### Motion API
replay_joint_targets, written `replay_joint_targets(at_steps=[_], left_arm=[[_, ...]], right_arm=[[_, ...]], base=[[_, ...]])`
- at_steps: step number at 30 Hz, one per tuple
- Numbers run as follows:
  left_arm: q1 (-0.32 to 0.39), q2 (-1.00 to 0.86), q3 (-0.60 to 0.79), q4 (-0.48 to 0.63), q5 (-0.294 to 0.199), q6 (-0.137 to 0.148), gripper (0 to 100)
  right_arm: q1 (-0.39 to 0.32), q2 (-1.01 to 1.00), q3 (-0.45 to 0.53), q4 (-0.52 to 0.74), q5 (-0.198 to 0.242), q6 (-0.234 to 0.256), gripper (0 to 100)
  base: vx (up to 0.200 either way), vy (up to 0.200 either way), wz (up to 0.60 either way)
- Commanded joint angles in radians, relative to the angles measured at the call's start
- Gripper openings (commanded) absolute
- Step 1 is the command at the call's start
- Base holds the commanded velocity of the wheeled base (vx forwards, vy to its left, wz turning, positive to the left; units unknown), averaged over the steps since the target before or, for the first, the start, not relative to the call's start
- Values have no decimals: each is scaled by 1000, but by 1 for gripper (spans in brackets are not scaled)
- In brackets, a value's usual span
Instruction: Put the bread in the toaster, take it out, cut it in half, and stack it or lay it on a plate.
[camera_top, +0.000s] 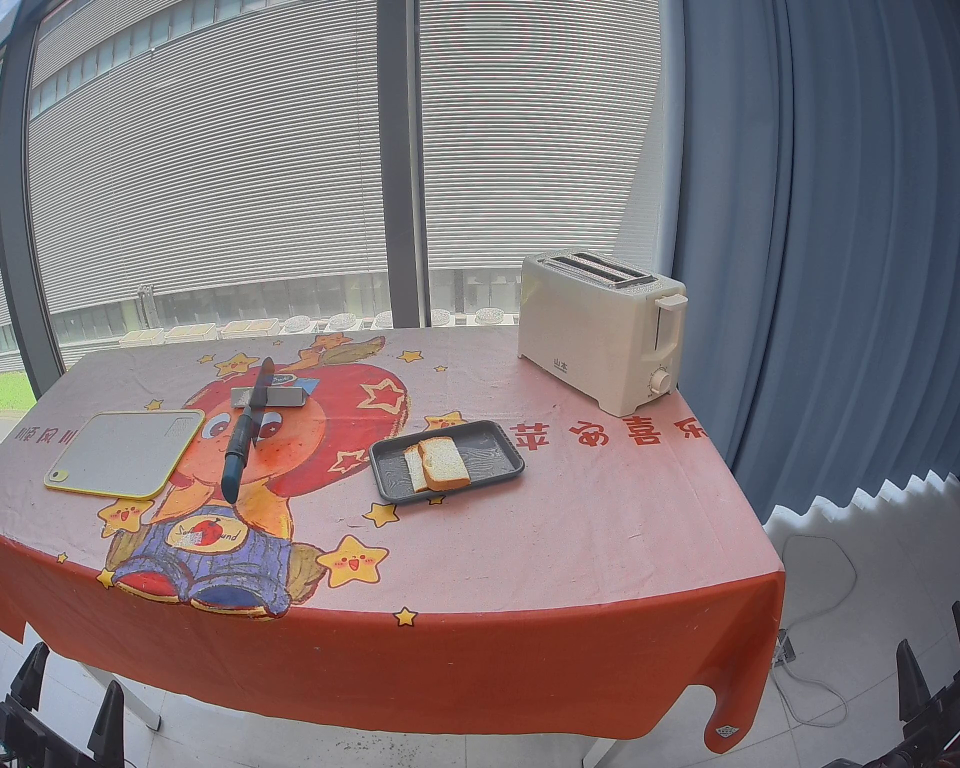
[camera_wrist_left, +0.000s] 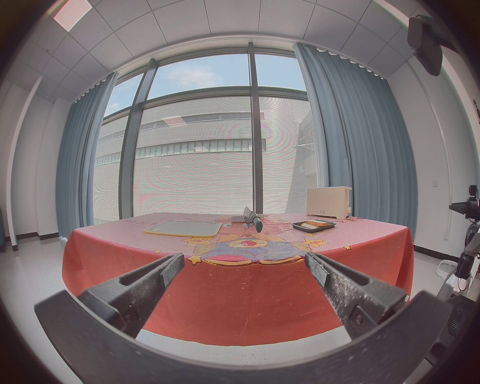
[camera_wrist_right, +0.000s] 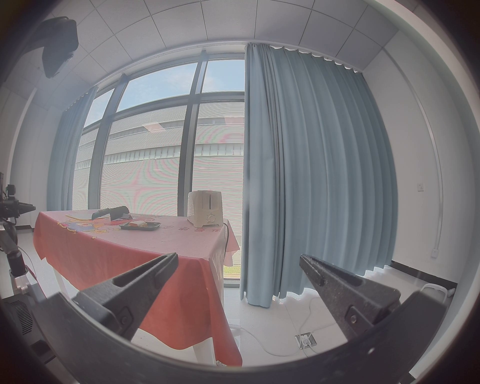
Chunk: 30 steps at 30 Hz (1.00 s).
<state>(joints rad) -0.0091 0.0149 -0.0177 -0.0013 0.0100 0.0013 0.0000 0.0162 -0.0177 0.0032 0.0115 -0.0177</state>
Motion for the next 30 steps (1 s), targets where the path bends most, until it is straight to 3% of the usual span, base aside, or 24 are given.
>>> replay_joint_targets(at_steps=[1, 30], left_arm=[[0, -15, 18, 0, 1, 0, 100], [0, -15, 18, 0, 2, -1, 100]], right_arm=[[0, -15, 16, 0, 1, -1, 100], [0, -15, 16, 0, 1, -1, 100]], base=[[0, 200, 0], [0, 200, 0]])
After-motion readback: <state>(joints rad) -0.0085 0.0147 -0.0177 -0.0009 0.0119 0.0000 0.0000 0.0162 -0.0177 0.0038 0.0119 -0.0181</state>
